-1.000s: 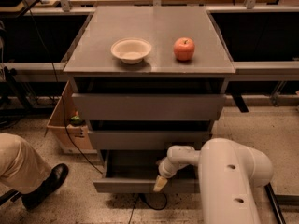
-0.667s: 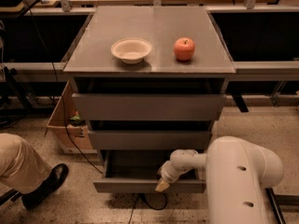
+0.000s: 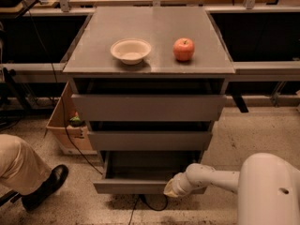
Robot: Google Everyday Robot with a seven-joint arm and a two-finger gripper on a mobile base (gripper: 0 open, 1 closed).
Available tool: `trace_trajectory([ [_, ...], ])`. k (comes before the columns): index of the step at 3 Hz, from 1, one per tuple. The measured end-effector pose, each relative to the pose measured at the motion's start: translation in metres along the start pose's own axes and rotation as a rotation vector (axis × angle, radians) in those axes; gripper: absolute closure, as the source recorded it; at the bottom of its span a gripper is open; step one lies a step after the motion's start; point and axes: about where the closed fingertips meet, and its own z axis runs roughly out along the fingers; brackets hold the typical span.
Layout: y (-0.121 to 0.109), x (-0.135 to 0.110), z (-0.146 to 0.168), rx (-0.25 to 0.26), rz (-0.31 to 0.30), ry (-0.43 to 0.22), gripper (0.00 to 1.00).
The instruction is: Close bottom drawer
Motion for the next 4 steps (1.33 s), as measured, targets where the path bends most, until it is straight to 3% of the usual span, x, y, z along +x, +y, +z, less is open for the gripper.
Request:
trace_trajectory([
  [2, -0.007, 0.041, 0.035, -0.003, 0.003, -0.089, 1.00],
  [3, -0.014, 0.052, 0.053, 0.000, 0.000, -0.114, 1.00],
  [4, -0.022, 0.046, 0.063, 0.022, -0.008, -0.134, 1.00],
])
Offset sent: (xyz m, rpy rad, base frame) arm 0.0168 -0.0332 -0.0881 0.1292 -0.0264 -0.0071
